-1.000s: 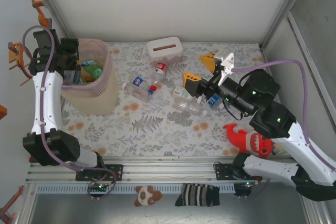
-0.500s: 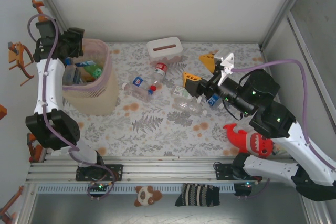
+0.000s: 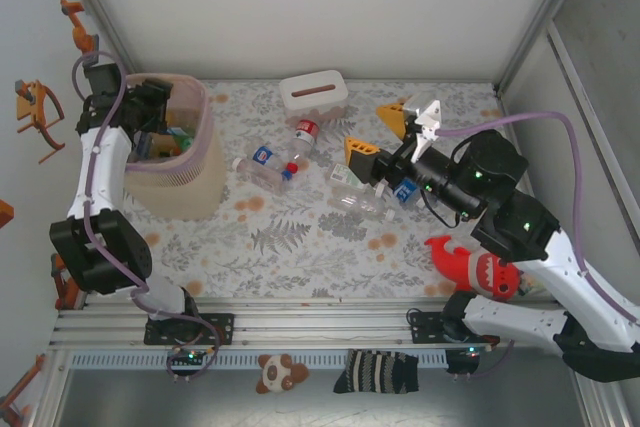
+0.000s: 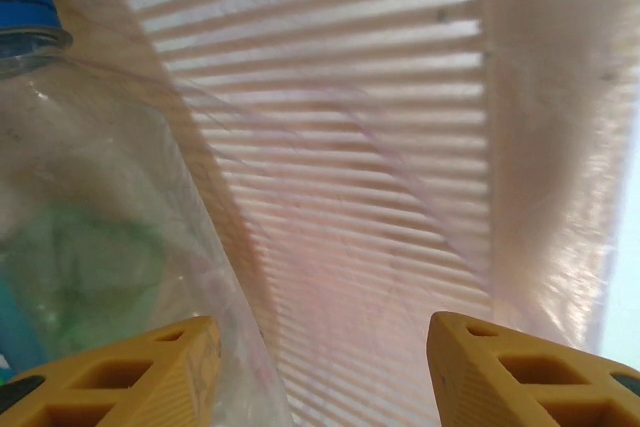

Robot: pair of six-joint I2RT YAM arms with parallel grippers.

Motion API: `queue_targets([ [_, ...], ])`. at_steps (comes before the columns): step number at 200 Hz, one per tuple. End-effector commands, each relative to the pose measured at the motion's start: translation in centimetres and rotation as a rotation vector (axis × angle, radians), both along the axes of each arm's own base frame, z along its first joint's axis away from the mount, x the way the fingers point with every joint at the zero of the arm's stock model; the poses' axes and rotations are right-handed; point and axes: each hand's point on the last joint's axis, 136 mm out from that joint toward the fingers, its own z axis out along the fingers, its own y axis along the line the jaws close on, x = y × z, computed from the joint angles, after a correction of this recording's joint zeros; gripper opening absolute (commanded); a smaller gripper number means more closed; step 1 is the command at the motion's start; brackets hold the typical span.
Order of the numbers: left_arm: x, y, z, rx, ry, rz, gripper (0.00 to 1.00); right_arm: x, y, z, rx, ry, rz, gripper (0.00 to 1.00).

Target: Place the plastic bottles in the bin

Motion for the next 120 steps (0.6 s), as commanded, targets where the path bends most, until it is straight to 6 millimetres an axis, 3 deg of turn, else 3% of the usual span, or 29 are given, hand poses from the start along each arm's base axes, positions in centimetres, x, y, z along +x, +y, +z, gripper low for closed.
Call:
queue_targets([
  [1,-1.1,0.2,3.3,0.048,-0.08,-0.023,0.56,-0.5,-0.3,1.8,0.038,-0.029,0.011,0.8],
  [32,-2.0,0.1,8.1,0.114,-0.2,-0.043,0.56,0.3,-0.8,1.3,0.023,-0.004,-0.041,0.8],
  [59,-3.4,-0.5,11.2,0.171,-0.298,-0.086,0.58,2.1,-1.5,-0.6,-0.038,0.056,-0.152,0.8],
  [120,-6.8,-3.9,14.3,0.236,-0.482,-0.289,0.59,6.6,-3.8,-6.4,-0.28,0.194,-0.422,0.8],
])
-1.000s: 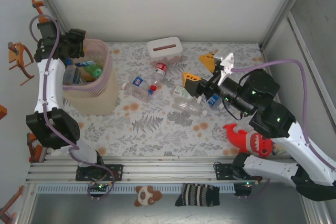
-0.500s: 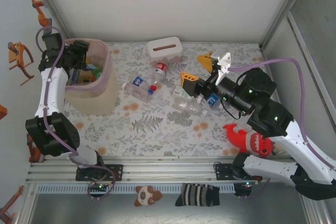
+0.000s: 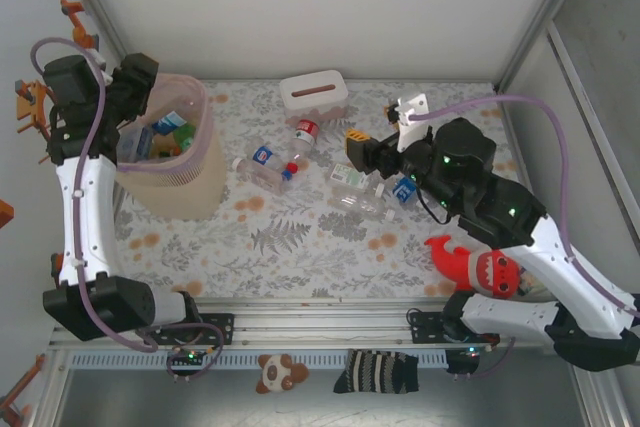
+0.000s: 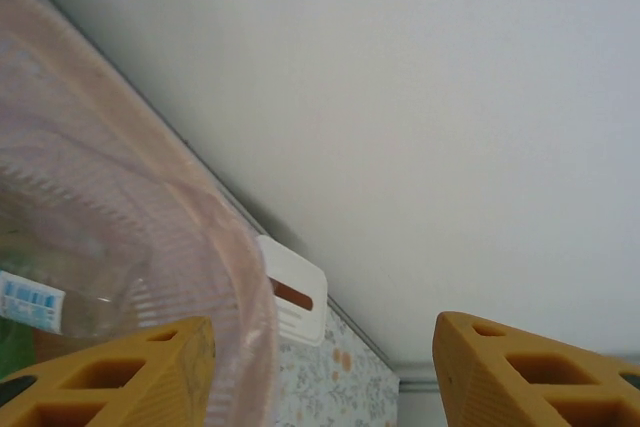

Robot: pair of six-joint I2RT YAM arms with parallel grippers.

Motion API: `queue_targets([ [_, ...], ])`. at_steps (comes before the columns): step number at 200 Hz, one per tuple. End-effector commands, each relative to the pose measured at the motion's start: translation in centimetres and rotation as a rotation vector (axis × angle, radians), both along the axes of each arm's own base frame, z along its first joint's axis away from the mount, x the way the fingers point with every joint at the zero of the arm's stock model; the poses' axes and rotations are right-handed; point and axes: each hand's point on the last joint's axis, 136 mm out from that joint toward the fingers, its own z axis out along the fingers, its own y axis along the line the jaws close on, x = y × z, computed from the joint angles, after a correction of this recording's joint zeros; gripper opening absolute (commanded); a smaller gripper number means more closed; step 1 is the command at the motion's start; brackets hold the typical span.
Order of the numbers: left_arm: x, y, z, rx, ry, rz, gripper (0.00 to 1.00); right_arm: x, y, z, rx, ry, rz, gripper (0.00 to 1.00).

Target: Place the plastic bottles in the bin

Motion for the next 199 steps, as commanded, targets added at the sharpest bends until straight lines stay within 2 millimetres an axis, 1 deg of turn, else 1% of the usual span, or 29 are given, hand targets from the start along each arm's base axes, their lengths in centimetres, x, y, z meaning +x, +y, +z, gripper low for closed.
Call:
queue_targets([
  [1,-1.3,-2.1,1.2,0.062,-0.096,-0.137,0.59,2.0,-2.5,-2.2,-0.102,0.065,-0.167,0.8],
  [15,-2.1,-3.0,1.4,0.074,-0.125,-0.179,0.59,3.4,-3.4,-4.3,-0.143,0.14,-0.221,0.8],
  [37,-3.2,-4.1,1.7,0.103,-0.166,-0.222,0.61,5.3,-5.0,-7.7,-0.144,0.295,-0.278,0.78],
  [71,-4.5,-5.7,1.3,0.125,-0.185,-0.286,0.62,7.8,-7.2,-13.4,-0.183,0.505,-0.324,0.73],
  [88,-5.0,-6.3,0.9,0.127,-0.183,-0.303,0.62,8.9,-8.3,-16.3,-0.243,0.589,-0.348,0.69],
  [105,-5.2,-6.7,0.6,0.126,-0.179,-0.318,0.62,9.7,-8.9,-19.3,-0.312,0.688,-0.335,0.66],
  [136,-5.6,-7.2,0.1,0.123,-0.172,-0.332,0.63,10.6,-9.3,-24.7,-0.526,0.812,-0.265,0.61],
  [146,-5.7,-7.3,0.0,0.121,-0.17,-0.335,0.63,10.9,-9.6,-26.3,-0.595,0.843,-0.259,0.62],
  [162,-5.8,-7.5,-0.1,0.118,-0.171,-0.338,0.64,11.5,-10.2,-28.5,-0.677,0.885,-0.256,0.66],
  [183,-5.8,-7.7,-0.1,0.111,-0.17,-0.34,0.64,12.4,-10.7,-30.6,-0.731,0.926,-0.253,0.7],
  [199,-5.8,-7.9,-0.1,0.108,-0.175,-0.346,0.64,13.1,-10.9,-31.8,-0.751,0.953,-0.246,0.72],
])
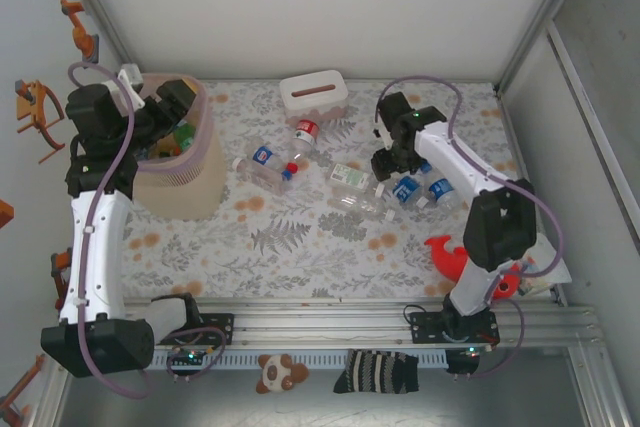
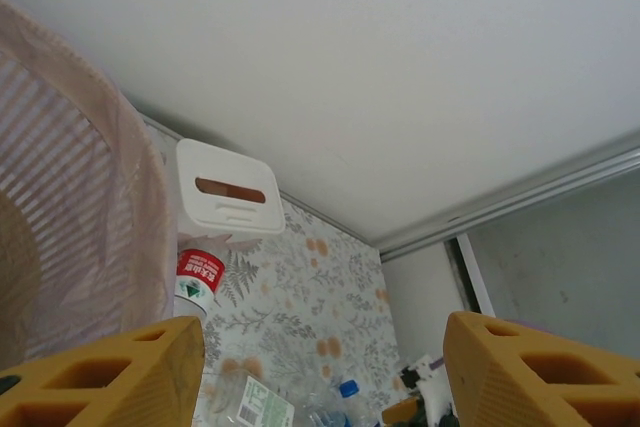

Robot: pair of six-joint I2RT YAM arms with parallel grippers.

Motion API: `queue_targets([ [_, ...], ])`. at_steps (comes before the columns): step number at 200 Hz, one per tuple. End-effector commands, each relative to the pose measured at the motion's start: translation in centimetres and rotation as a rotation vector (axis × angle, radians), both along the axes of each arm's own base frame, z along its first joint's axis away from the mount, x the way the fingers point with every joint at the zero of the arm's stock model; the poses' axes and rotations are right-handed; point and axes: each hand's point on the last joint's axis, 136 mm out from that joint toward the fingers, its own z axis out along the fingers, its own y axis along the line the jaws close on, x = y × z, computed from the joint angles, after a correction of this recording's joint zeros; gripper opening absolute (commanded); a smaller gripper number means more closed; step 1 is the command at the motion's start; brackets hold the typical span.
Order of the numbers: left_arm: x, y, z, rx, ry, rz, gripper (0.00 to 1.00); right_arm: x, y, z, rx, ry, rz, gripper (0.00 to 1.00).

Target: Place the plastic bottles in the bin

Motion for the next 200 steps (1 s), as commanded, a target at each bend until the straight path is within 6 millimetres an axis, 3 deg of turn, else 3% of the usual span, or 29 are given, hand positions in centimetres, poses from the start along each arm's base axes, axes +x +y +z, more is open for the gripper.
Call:
queue_targets([
  [1,-0.6,-0.7,1.1,0.006,-0.057,-0.03,0.64,0.9,-1.1,-0.1,-0.051,0.019,0.036,0.72],
  [61,-0.6,-1.1,1.2,-0.002,-0.057,-0.037,0.65,3.3,-0.4,-3.8,-0.038,0.104,0.05,0.76],
  [115,-0.8,-1.1,1.2,-0.002,-0.051,-0.032,0.65,4.2,-0.4,-6.5,-0.021,0.175,0.041,0.78],
  [173,-0.7,-1.1,1.0,-0.006,-0.042,-0.029,0.66,4.9,-2.9,-7.2,-0.017,0.188,-0.073,0.78],
  [200,-0.6,-1.1,1.2,-0.007,-0.045,-0.03,0.66,4.9,-3.0,-7.3,0.025,0.199,-0.118,0.78],
])
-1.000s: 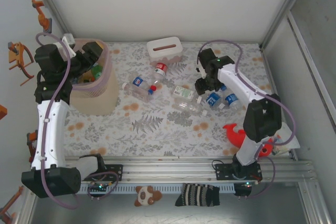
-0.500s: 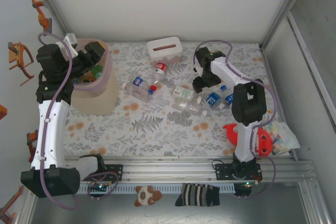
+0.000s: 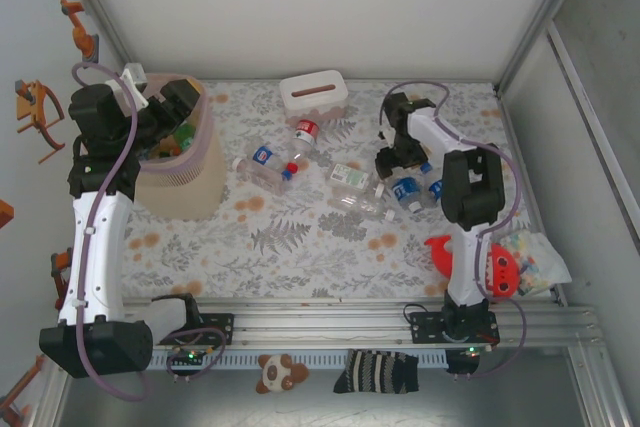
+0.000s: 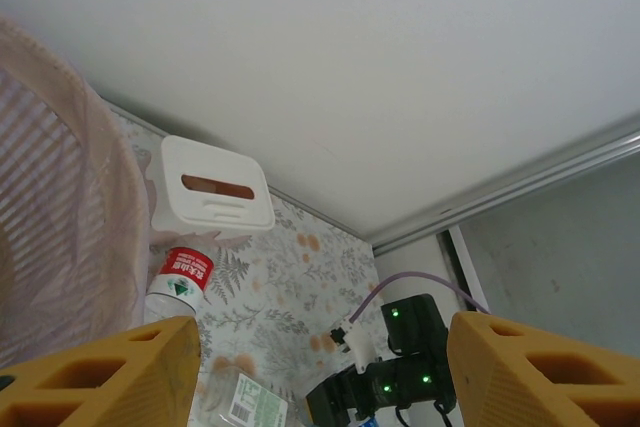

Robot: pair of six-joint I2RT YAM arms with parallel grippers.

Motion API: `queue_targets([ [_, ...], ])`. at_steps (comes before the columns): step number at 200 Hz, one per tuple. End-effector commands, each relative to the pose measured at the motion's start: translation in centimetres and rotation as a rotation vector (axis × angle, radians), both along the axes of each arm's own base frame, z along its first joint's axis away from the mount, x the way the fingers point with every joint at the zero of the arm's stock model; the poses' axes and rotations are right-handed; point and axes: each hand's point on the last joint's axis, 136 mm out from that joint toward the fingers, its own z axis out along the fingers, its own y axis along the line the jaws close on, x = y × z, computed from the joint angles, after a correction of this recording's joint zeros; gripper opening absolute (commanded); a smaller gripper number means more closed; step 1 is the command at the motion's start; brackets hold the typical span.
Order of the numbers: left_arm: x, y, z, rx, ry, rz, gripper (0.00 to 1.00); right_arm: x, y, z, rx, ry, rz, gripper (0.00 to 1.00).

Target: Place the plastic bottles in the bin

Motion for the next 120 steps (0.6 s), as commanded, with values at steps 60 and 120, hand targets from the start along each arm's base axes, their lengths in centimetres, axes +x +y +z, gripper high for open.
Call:
queue_targets([
  [60,-0.3,-0.5,0.6,-0.01,-0.021,-0.014,0.66,0.8,0.3,-1.2,0.075,0.035,-0.108,0.76],
  [120,-0.6,-0.7,0.7,0.002,-0.035,-0.024,0.67,1.1,-0.3,-0.7,0.055,0.011,-0.123,0.62],
])
